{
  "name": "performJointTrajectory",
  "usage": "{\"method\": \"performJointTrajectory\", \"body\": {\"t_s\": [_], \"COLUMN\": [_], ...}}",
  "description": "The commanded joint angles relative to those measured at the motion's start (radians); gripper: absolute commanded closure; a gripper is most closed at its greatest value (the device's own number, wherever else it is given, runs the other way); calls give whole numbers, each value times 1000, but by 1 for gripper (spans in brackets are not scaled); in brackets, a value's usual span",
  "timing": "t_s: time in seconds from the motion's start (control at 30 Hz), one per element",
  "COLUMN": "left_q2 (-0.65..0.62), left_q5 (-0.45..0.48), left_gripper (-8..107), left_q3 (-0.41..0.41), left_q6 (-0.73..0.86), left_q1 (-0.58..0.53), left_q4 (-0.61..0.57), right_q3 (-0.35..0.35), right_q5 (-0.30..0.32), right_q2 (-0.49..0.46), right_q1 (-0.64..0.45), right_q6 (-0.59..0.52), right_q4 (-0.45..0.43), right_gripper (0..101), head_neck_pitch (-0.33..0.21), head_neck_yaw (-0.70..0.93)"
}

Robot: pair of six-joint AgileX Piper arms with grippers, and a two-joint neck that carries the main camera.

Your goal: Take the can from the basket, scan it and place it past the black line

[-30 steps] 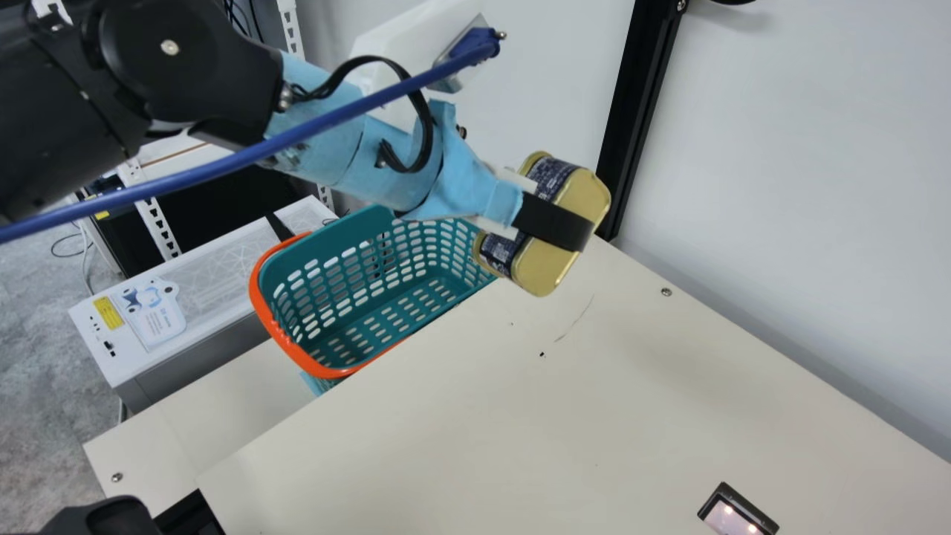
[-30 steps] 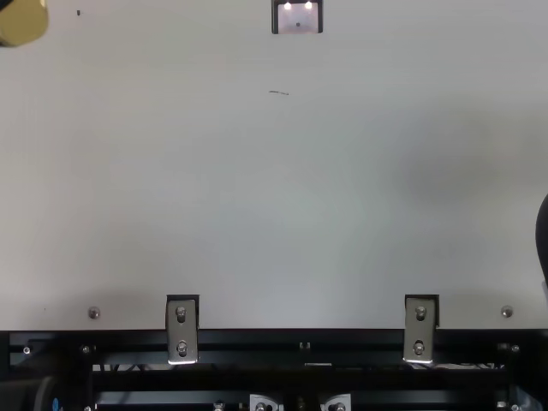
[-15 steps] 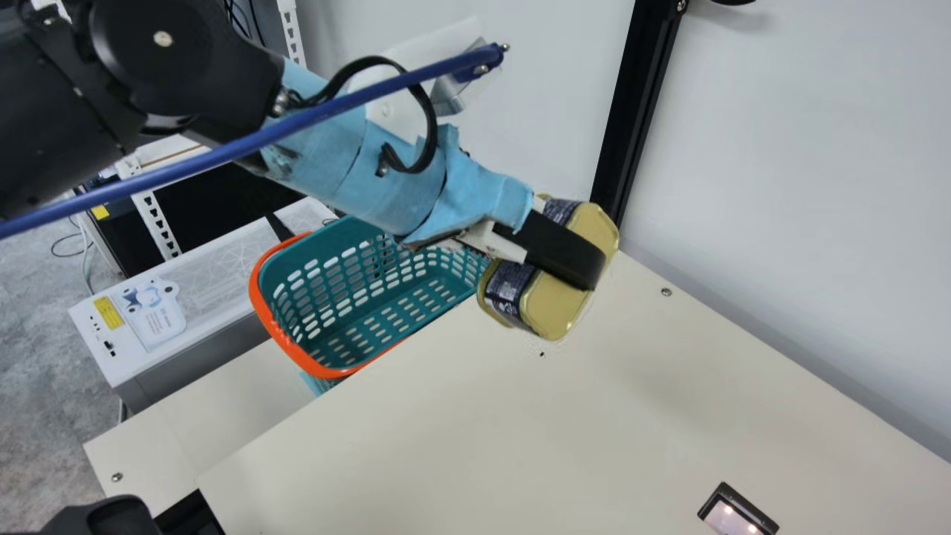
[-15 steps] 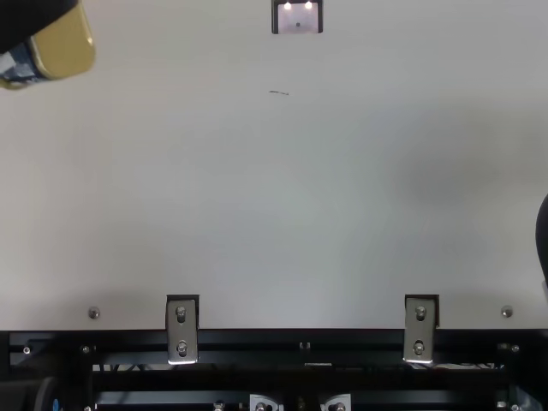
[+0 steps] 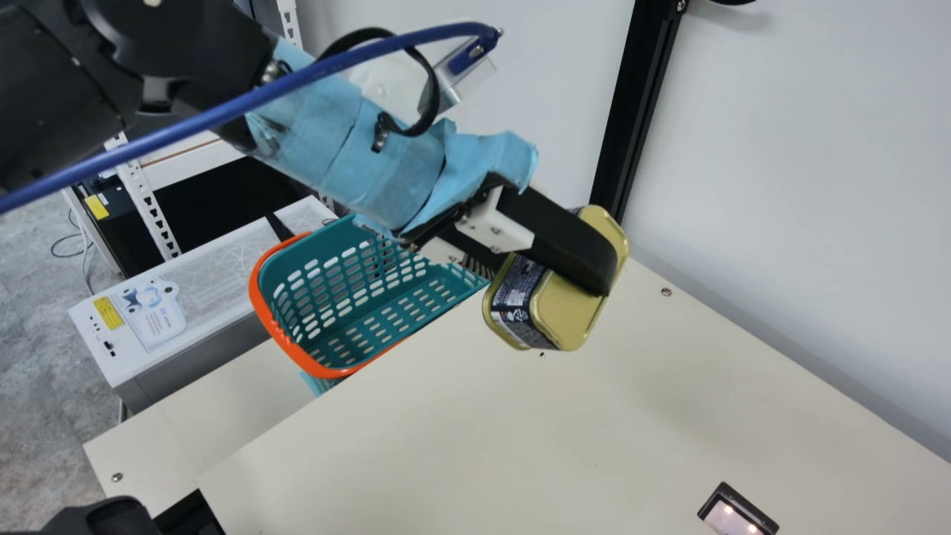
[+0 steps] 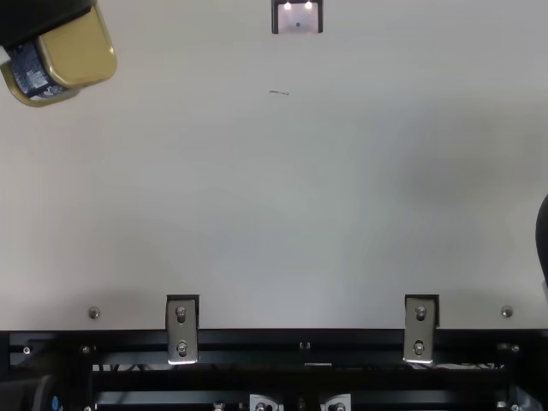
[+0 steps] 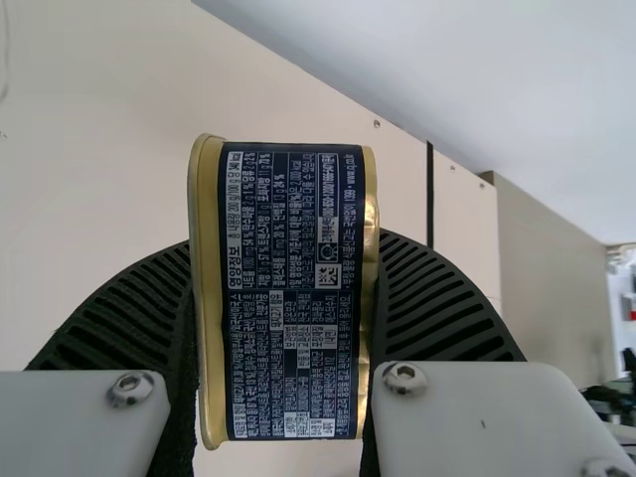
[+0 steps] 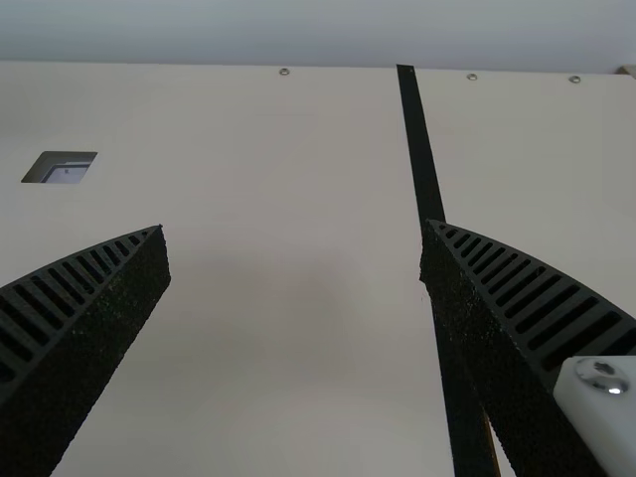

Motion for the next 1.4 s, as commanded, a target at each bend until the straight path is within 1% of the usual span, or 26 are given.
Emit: {"method": "performJointTrajectory", "body": {"t_s": [0.0,0.13,0.27,0.37,0.5,0.67,1.07,1.37], "left_q2": [5,13,16,16,15,16,32,53], "left_q5": [18,38,38,38,38,38,38,38], "left_gripper": [89,89,89,89,89,89,89,89], "left_q3": [-7,-16,-13,-12,-15,-22,-25,-56], "left_q6": [-14,-37,-64,-83,-106,-124,-150,-231], "left_q1": [12,30,24,14,-1,-12,2,7], "left_q4": [-13,-31,-40,-45,-52,-59,-76,-111], "right_q3": [0,0,0,0,0,0,0,0], "right_q5": [0,0,0,0,0,0,0,0], "right_q2": [0,0,0,0,0,0,0,0], "right_q1": [0,0,0,0,0,0,0,0], "right_q6": [0,0,0,0,0,0,0,0], "right_q4": [0,0,0,0,0,0,0,0], "right_gripper": [0,0,0,0,0,0,0,0], "head_neck_pitch": [-32,-32,-32,-32,-32,-32,-32,-32], "head_neck_yaw": [27,27,27,-5,-112,-289,-654,-654]}}
